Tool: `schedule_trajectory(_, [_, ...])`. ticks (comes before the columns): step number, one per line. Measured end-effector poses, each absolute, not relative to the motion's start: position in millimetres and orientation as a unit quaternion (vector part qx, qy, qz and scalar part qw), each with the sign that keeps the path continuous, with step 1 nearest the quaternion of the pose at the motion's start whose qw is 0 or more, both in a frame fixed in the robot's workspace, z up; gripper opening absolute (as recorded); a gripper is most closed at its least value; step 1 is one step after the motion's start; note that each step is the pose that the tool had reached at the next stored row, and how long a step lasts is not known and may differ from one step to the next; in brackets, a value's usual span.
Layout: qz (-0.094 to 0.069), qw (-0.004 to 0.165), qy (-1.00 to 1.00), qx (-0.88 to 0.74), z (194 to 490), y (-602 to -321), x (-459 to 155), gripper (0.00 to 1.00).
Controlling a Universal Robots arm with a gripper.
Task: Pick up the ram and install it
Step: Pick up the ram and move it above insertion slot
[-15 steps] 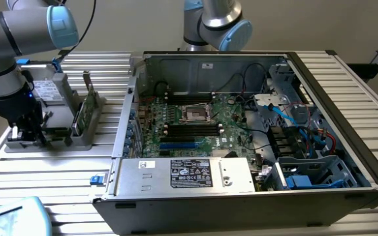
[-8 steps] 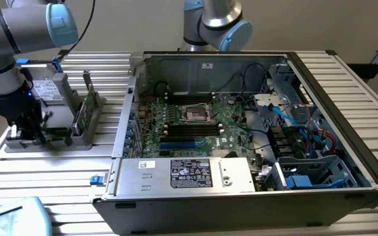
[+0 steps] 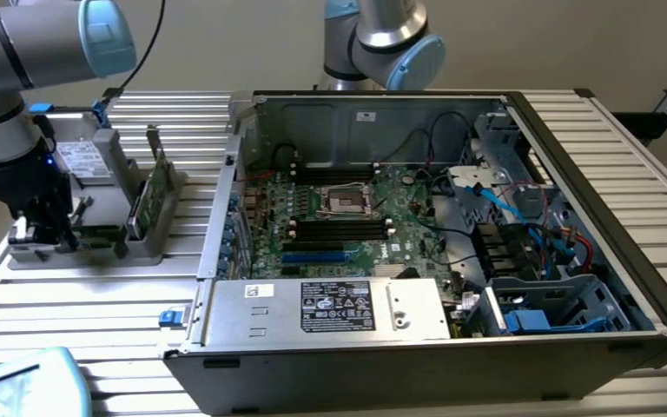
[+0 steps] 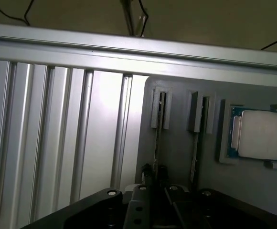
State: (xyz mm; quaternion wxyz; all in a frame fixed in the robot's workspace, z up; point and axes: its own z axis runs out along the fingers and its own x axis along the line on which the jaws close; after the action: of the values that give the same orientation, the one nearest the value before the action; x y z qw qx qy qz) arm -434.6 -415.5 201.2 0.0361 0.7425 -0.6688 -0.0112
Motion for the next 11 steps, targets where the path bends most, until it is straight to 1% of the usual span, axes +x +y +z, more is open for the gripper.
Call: schedule_trajectory(11, [-0.011, 0.036, -0.669, 0.742, 211.8, -415.5, -433.9, 0.15])
